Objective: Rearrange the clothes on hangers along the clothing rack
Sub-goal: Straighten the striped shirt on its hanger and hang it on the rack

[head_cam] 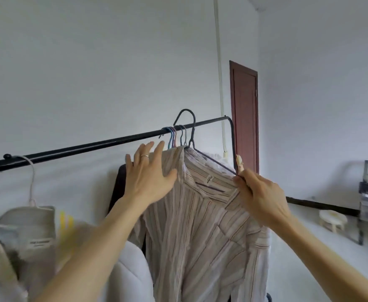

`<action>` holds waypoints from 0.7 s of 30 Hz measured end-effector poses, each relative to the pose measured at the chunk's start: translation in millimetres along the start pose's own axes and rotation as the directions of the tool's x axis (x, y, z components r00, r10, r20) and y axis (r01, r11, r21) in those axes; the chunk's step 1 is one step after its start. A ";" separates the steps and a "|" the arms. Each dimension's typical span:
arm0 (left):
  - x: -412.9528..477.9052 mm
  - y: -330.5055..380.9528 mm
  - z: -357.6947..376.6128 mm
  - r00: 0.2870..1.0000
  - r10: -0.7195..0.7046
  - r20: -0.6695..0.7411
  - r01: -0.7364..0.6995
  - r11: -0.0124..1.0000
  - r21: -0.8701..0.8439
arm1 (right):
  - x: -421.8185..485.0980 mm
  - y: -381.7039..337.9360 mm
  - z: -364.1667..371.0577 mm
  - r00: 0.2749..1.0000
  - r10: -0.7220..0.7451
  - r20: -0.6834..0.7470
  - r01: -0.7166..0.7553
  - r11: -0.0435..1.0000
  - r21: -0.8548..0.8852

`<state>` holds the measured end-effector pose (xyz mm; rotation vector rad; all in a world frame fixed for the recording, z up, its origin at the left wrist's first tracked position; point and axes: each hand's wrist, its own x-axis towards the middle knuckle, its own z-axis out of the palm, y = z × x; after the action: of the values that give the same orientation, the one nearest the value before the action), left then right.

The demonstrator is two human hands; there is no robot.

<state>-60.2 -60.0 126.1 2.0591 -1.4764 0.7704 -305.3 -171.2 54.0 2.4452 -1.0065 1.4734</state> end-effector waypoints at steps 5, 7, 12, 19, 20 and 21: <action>-19.7 71.0 44.9 0.978 0.173 0.118 -0.138 0.956 -0.258 | -83.8 46.7 -36.7 0.996 0.090 -0.029 -0.089 0.996 0.024; -36.6 92.5 63.5 0.963 0.249 0.106 -0.207 0.931 -0.302 | -109.7 62.5 -50.6 0.971 0.240 0.004 -0.240 0.968 0.073; -86.7 133.3 115.3 0.945 0.313 0.090 -0.266 0.902 -0.341 | -159.4 122.9 -87.6 0.851 0.478 0.217 -0.522 0.813 0.259; -146.5 190.7 159.4 0.917 0.350 0.192 -0.282 0.908 -0.311 | -199.3 160.2 -105.1 0.921 0.331 0.204 -0.346 0.937 0.043; -149.8 196.8 160.4 0.909 0.373 0.187 -0.305 0.900 -0.311 | -198.2 157.4 -101.3 0.926 0.319 0.204 -0.336 0.940 0.056; -153.0 204.1 161.1 0.904 0.387 0.180 -0.320 0.893 -0.315 | -197.8 155.0 -98.0 0.923 0.329 0.200 -0.352 0.931 0.093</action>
<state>-268.0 -125.3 -82.7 1.7332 -2.0107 0.4157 -530.8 -155.5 -93.1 2.6351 -1.4869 1.4660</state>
